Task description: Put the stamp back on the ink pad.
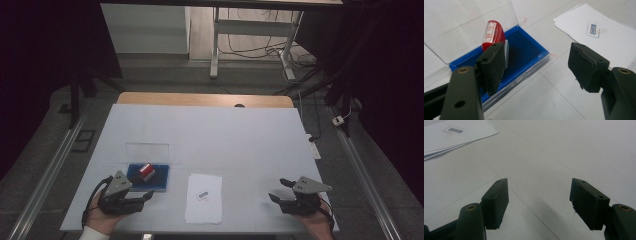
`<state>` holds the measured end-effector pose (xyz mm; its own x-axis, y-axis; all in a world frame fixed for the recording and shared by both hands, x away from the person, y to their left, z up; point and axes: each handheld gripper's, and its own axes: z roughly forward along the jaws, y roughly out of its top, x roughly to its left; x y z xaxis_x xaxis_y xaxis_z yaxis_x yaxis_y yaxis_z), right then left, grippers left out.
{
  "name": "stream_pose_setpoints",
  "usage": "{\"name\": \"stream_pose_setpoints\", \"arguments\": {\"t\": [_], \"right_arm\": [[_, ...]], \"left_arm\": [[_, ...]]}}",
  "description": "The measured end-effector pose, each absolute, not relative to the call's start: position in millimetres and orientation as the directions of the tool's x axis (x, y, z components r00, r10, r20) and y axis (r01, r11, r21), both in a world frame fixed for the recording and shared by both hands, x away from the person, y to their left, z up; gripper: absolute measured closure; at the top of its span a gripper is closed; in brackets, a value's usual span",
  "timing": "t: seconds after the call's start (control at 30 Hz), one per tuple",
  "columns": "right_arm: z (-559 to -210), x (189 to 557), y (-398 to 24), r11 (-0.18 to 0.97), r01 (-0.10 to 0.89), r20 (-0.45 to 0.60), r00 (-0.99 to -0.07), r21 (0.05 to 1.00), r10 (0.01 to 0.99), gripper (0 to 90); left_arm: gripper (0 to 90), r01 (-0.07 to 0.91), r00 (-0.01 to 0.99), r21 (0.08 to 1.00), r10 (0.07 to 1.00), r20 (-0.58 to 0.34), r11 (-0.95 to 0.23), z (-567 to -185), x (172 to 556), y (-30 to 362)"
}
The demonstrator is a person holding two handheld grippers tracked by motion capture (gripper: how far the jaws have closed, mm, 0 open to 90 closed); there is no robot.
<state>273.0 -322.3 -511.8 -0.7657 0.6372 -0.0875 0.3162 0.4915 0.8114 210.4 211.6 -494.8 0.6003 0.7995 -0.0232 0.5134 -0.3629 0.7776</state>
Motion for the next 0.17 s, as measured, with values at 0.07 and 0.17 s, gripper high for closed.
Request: {"name": "stream_pose_setpoints", "arguments": {"t": [0.07,0.17], "right_arm": [[-512.2,273.0,-321.6,0.49,0.312,-0.088,-0.768,0.814,0.634,30.9],[-511.6,272.7,-321.2,0.49,0.311,-0.088,-0.769,0.815,0.634,30.8]], "left_arm": [[30.1,0.515,0.599,0.777,0.8,-0.024,-0.362,-495.1,210.7,211.9],[30.1,0.517,0.596,0.776,0.803,-0.024,-0.361,-496.1,211.2,212.9]]}}
